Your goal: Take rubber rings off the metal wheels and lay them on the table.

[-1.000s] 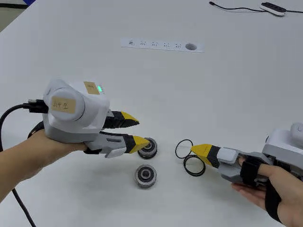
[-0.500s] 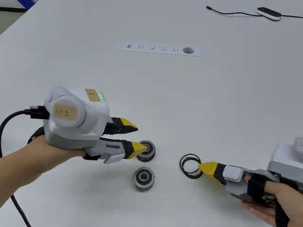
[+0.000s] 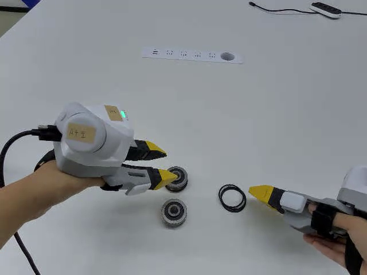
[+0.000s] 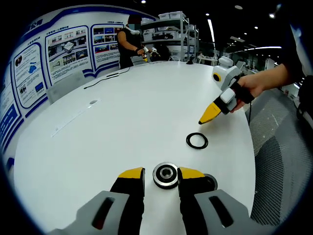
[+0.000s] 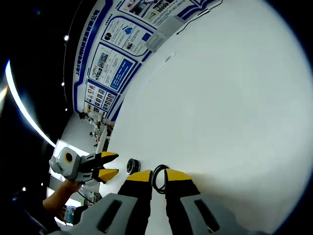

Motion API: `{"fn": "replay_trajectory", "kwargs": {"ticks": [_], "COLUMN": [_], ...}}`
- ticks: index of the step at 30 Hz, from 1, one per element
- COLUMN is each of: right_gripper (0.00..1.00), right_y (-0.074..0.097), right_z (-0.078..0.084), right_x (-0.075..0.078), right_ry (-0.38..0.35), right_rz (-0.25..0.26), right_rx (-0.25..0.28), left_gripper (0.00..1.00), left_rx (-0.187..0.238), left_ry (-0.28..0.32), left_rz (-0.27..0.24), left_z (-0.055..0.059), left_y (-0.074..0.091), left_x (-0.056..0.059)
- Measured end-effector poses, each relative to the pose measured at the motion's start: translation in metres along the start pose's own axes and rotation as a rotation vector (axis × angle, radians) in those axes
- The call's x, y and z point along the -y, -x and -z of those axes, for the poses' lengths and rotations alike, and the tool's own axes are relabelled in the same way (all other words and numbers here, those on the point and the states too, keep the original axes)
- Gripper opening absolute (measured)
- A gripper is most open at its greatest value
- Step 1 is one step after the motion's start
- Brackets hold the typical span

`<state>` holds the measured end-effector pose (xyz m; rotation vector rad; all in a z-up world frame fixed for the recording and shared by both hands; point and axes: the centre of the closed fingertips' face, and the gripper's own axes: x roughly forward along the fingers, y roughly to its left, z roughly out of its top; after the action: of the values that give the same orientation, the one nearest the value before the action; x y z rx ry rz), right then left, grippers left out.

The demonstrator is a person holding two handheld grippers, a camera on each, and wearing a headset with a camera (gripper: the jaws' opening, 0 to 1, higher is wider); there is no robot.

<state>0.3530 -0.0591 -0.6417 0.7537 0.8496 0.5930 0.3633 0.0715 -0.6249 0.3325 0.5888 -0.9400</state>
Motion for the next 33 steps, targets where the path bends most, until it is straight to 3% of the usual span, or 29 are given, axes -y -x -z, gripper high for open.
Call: {"fn": "replay_trajectory", "kwargs": {"ticks": [2,7,15,19,24,33], "right_gripper": [0.13,0.30,0.43,0.51,0.52,0.51], "right_y": [-0.002,-0.011,-0.026,-0.033,-0.039,-0.043], "right_z": [-0.003,-0.010,-0.006,0.003,0.012,0.007], "right_x": [-0.006,-0.024,-0.053,-0.058,-0.062,-0.059], "right_ry": [0.011,0.097,0.198,0.238,0.247,0.229], "right_rz": [-0.025,-0.092,-0.208,-0.227,-0.250,-0.252], "right_rx": [0.015,0.050,0.032,-0.004,-0.037,-0.027], "left_gripper": [0.27,0.26,0.24,0.23,0.22,0.20], "left_rx": [-0.004,-0.013,-0.026,-0.040,-0.055,-0.065], "left_ry": [-0.001,-0.009,-0.011,-0.017,-0.027,-0.021], "left_rz": [0.005,0.018,0.029,0.041,0.056,0.060], "left_z": [0.001,0.002,0.006,0.009,0.012,0.016], "left_y": [-0.002,-0.006,-0.012,-0.015,-0.018,-0.020], "left_x": [0.001,0.003,0.004,0.005,0.007,0.007]}}
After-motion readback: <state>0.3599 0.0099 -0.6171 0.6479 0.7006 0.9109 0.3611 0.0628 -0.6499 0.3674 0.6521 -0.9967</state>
